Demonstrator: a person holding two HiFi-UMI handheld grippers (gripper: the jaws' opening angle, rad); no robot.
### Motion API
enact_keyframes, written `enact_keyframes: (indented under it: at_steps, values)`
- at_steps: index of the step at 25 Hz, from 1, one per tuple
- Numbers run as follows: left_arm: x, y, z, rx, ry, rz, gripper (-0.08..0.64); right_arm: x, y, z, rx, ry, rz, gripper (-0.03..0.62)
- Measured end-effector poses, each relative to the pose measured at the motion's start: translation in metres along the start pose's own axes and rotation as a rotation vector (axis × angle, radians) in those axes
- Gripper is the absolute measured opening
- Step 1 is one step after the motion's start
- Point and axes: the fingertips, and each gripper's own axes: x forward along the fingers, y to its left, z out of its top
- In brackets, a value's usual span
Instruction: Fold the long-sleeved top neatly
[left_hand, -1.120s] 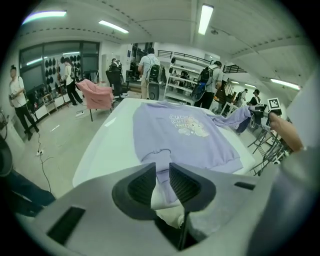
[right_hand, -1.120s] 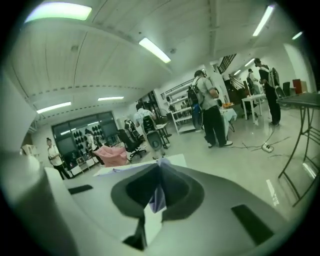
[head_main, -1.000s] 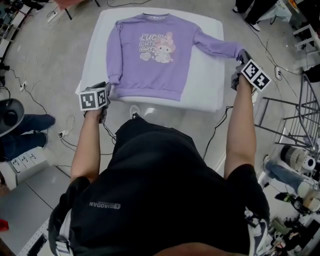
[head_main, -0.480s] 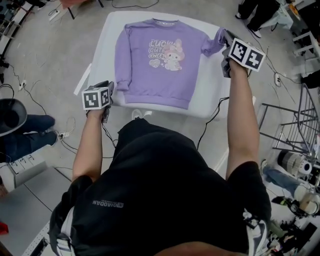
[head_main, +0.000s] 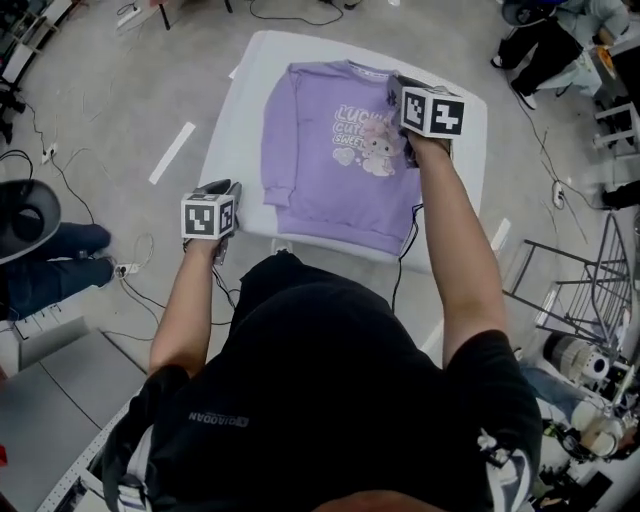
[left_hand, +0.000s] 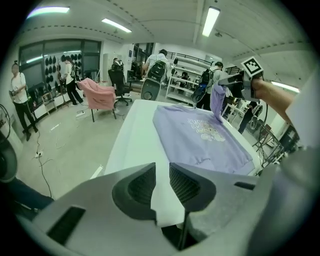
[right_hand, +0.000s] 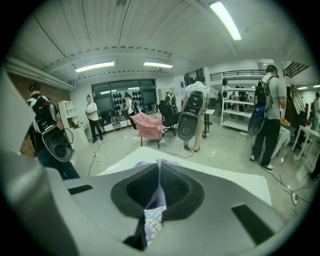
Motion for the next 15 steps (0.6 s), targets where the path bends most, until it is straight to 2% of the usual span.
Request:
enact_keyframes:
  at_steps: [9,13,15]
  values:
    - [0.005,0.018,0.000,0.023,0.016,-0.083,0.084,0.125,0.048,-0.066,0.062,0.192,-0.047,0.021]
    - [0.007,0.015,0.002,0.064,0.041,-0.109,0.084,0.158,0.055,-0.091,0.041,0.246,-0.067,0.030]
    - [0.010,0.014,0.004,0.082,0.049,-0.127,0.084,0.169,0.061,-0.103,0.023,0.281,-0.051,0.060]
